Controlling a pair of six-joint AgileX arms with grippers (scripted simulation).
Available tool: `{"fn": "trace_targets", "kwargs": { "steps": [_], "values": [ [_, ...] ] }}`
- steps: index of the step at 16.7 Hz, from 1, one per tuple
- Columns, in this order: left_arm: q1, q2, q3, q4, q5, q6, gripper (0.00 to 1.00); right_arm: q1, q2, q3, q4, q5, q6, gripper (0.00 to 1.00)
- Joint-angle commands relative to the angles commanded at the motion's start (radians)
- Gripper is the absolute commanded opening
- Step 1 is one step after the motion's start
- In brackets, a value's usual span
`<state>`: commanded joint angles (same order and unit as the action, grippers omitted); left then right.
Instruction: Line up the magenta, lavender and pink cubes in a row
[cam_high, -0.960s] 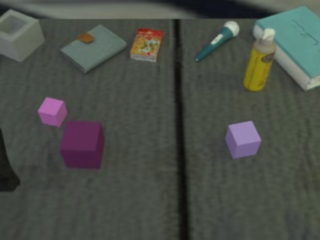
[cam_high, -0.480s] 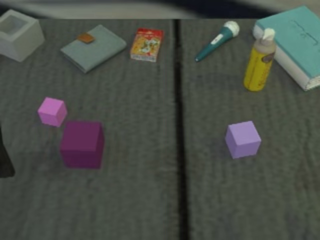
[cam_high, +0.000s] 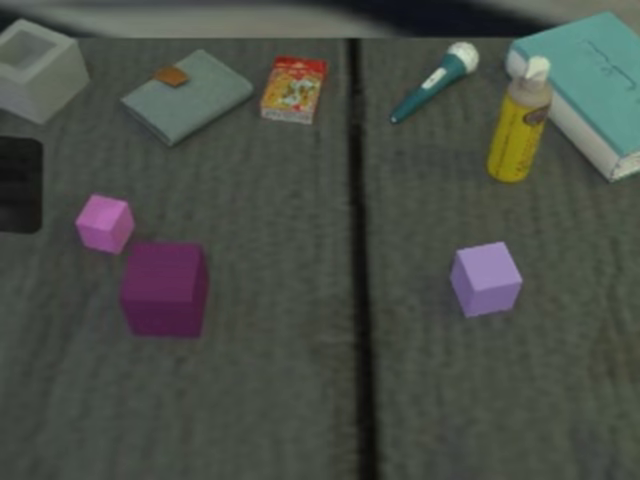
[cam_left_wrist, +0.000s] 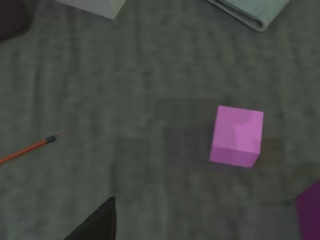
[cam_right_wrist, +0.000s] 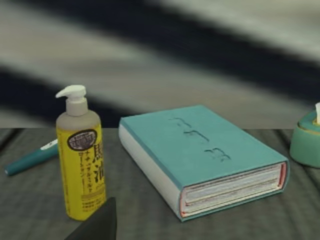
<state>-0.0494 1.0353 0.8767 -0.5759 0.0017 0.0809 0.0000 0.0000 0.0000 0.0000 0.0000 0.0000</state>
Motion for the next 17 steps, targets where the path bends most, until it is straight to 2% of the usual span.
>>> {"fn": "trace_targets", "kwargs": {
  "steps": [5, 10, 14, 17],
  "values": [
    [-0.025, 0.524, 0.413, -0.296, 0.000, 0.042, 1.00, 0.000, 0.000, 0.000, 0.000, 0.000, 0.000, 1.00],
    [-0.045, 0.934, 0.765, -0.522, 0.000, 0.074, 1.00, 0.000, 0.000, 0.000, 0.000, 0.000, 0.000, 1.00],
    [-0.054, 1.126, 0.947, -0.627, 0.001, 0.089, 1.00, 0.000, 0.000, 0.000, 0.000, 0.000, 0.000, 1.00],
    [-0.057, 1.180, 0.998, -0.655, 0.001, 0.094, 1.00, 0.000, 0.000, 0.000, 0.000, 0.000, 0.000, 1.00]
  ]
}}
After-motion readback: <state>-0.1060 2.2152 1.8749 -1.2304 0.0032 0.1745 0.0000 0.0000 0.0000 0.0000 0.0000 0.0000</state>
